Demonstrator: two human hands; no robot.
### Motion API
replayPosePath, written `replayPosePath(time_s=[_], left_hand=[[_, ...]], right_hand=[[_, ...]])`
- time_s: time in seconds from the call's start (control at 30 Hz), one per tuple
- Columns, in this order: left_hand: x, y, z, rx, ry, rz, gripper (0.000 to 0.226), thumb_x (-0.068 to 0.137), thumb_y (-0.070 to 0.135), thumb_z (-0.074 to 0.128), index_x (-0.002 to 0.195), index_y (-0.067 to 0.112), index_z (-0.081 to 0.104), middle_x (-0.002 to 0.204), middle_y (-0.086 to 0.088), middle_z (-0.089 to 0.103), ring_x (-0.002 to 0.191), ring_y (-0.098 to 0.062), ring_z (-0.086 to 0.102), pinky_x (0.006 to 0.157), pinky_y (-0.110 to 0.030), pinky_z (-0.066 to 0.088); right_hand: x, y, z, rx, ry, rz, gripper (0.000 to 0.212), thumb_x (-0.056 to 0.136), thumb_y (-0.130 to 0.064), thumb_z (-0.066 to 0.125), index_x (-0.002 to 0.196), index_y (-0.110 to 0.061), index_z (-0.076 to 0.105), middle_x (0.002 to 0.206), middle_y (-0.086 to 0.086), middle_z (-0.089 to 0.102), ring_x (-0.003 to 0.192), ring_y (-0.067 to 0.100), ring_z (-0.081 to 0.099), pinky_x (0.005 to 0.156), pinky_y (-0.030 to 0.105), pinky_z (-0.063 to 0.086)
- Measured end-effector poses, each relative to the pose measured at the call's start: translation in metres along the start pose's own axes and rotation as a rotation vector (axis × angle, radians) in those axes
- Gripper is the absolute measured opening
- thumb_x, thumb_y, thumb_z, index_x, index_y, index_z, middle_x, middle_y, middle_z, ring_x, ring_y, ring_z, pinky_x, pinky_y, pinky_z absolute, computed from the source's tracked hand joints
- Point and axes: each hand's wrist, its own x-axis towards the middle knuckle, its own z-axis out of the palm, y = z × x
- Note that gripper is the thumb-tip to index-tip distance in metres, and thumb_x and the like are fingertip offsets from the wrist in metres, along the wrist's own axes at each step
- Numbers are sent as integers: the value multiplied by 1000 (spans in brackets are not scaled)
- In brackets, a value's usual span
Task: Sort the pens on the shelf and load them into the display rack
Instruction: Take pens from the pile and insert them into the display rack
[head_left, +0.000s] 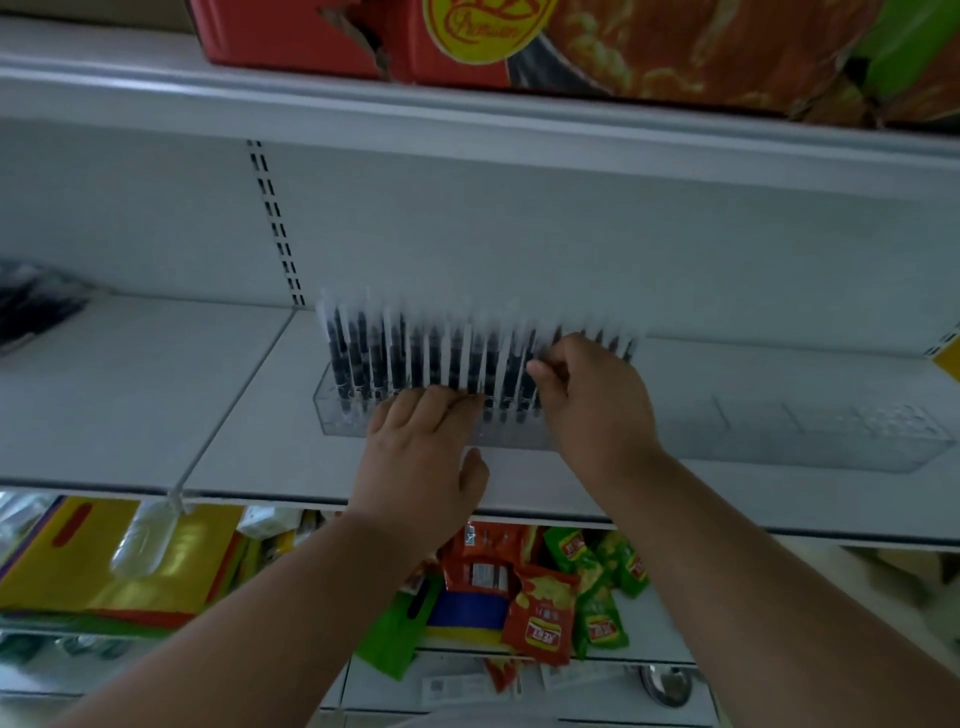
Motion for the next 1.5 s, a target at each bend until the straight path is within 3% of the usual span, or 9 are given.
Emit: replayPosePath(time_s=[0.13, 0.23, 0.4, 0.53, 0.67, 0.77, 0.97, 1.1, 1.5], left_hand=[[-1, 1, 0, 8, 7, -10, 52, 80, 37, 47, 124, 14, 63, 115, -2, 60, 107, -24, 48, 95, -40, 44], [-2, 0, 0, 19, -10, -12, 55, 81, 40, 45, 127, 15, 62, 117, -1, 59, 109, -23, 48, 97, -41, 44], [-10, 3, -4, -56, 33, -50, 56, 84, 42, 42, 131, 15, 56, 126, -3, 54, 120, -25, 46, 105, -42, 38], [-35, 0, -23, -22, 140, -81, 46, 84, 38, 48, 120, 12, 62, 119, -7, 59, 113, -27, 48, 100, -38, 33], [-87, -39, -47, 60, 102, -182, 38, 84, 38, 49, 112, 18, 65, 112, -3, 59, 106, -27, 53, 92, -41, 43], [-134, -75, -69, 162, 72, -357, 38, 81, 40, 50, 109, 20, 67, 112, -2, 59, 103, -29, 54, 86, -41, 43], [-194, -132, -117, 214, 100, -581, 40, 81, 45, 47, 108, 22, 66, 112, -2, 61, 106, -29, 57, 91, -44, 46], [-232, -176, -140, 202, 123, -593, 37, 82, 44, 48, 108, 24, 65, 108, 3, 59, 104, -26, 57, 90, -42, 47], [-328, -334, -234, 243, 54, -648, 40, 82, 47, 45, 112, 26, 62, 106, 4, 60, 97, -25, 58, 84, -42, 48]], right_hand=[[-26, 0, -1, 64, 35, -3, 23, 92, -42, 62, 93, -22, 50, 85, -8, 53, 72, 8, 50, 57, 24, 37], [-45, -2, -12, 88, 66, -117, 23, 91, -38, 64, 101, -22, 51, 91, -10, 51, 74, 5, 47, 59, 19, 34], [-56, -7, -37, 39, 101, -222, 22, 92, -28, 64, 108, -16, 57, 98, -2, 55, 83, 12, 51, 71, 32, 47], [-53, -34, -34, 16, 77, -297, 27, 90, -30, 63, 112, -13, 61, 103, 4, 60, 89, 21, 58, 78, 35, 48], [-51, -88, -8, -7, -203, -436, 40, 95, -41, 56, 128, -17, 55, 120, 3, 55, 111, 24, 53, 95, 43, 44], [-55, -138, 12, 52, -282, -533, 46, 94, -43, 55, 133, -20, 52, 127, 1, 52, 117, 22, 48, 100, 43, 40], [-69, -230, 46, 77, -318, -654, 48, 92, -46, 56, 134, -21, 52, 129, 2, 52, 117, 24, 48, 98, 42, 40], [-90, -292, 69, 97, -316, -683, 45, 91, -45, 58, 129, -21, 55, 120, 3, 55, 112, 25, 51, 93, 42, 44], [-138, -465, 143, 103, -352, -588, 46, 94, -51, 51, 134, -28, 46, 128, -3, 47, 115, 17, 42, 97, 35, 39]])
